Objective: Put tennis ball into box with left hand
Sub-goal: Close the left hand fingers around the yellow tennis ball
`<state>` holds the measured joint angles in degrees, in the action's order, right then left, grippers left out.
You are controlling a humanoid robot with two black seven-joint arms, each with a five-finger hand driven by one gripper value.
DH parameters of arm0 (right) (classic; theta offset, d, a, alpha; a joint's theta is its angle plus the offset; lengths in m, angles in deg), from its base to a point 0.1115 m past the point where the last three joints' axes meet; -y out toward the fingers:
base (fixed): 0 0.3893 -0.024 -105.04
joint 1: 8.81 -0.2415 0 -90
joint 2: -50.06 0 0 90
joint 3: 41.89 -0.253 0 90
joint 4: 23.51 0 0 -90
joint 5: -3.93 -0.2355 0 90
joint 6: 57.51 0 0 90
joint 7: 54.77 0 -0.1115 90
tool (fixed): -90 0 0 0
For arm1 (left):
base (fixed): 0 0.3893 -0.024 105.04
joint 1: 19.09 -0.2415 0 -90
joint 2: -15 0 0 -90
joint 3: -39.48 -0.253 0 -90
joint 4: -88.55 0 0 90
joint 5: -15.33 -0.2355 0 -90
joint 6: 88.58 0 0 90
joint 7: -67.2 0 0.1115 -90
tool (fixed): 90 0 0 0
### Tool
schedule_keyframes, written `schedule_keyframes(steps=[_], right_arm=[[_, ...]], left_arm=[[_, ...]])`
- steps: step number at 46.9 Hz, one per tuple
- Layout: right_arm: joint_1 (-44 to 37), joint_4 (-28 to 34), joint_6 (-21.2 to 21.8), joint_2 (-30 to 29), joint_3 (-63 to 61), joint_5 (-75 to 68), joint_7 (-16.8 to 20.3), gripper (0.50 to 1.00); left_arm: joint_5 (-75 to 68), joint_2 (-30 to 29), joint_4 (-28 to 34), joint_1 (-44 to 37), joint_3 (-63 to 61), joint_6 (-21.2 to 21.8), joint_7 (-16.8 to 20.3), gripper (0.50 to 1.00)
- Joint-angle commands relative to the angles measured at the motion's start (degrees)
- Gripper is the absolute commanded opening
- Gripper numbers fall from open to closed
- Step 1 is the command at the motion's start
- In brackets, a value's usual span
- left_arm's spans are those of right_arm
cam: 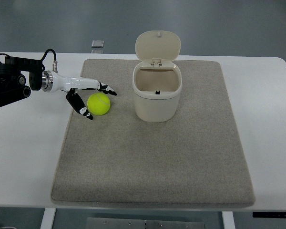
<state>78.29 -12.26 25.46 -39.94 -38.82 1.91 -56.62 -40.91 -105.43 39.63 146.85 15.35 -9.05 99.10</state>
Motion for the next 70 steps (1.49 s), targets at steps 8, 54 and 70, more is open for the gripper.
schedule_keyframes(steps=[8,54,70], right_arm=[[0.0,0.0,-0.01,0.0,0.0,0.0,0.0,0.901],[0.0,0.0,-0.01,0.0,0.0,0.0,0.0,0.901],[0.0,0.0,-0.01,0.0,0.0,0.0,0.0,0.901]], left_arm=[[-0.09,0.02,0.58,0.0,-0.22,0.89,0.0,0.945],[0.08,1.69,1.82,-0.88,0.05,1.41,-0.09,0.827],[0.52,1.78,1.9,0.0,0.22,3.26,-0.53,0.677]])
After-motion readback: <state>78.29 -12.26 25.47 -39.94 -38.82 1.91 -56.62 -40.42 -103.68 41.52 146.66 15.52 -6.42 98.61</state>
